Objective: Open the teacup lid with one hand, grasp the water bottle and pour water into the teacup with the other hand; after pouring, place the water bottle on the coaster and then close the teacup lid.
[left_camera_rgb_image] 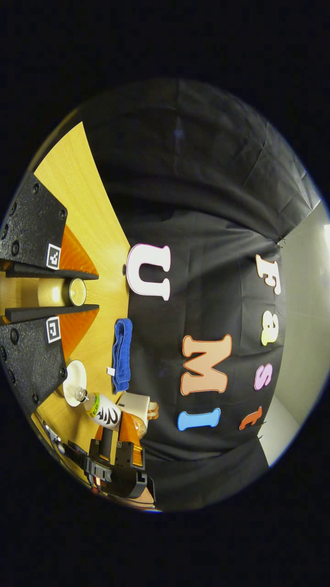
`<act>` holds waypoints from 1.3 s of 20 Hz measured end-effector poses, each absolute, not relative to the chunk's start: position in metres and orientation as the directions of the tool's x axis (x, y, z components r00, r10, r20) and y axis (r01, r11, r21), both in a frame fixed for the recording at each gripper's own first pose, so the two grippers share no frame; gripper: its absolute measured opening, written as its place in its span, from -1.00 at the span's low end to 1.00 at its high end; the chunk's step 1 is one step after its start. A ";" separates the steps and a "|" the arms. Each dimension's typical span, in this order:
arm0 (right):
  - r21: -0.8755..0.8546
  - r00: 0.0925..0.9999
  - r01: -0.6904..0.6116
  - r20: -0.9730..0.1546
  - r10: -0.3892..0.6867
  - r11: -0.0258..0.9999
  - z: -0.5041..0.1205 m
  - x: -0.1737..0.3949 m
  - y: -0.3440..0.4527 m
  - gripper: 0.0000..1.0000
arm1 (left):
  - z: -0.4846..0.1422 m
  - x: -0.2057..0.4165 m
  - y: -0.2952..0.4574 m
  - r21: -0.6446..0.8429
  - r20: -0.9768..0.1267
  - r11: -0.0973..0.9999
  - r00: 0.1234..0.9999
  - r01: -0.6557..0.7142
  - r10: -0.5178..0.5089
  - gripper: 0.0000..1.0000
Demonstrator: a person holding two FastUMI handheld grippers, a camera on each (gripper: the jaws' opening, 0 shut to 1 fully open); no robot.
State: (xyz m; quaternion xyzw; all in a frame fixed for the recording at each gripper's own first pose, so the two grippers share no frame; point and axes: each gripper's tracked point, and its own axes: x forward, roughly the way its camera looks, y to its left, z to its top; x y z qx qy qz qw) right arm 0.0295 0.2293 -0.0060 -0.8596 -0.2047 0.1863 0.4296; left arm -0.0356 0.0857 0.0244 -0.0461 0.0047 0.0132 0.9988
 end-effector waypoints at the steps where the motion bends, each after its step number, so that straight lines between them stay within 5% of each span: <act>1: -0.817 0.846 0.189 -0.146 0.513 -0.545 -0.006 0.029 0.229 0.36 | 0.025 -0.036 0.086 -0.092 -0.011 0.995 1.000 -0.027 0.026 -0.55; 10: -0.927 0.861 0.005 -0.187 0.472 -0.376 -0.021 0.025 0.212 0.37 | 0.030 -0.033 0.082 -0.075 -0.009 0.997 1.000 -0.028 0.027 -0.55; 26: -0.860 0.818 -0.457 -0.304 0.489 0.230 -0.038 0.002 0.206 0.38 | 0.040 -0.022 0.041 -0.050 -0.017 0.998 1.000 0.023 -0.024 -0.55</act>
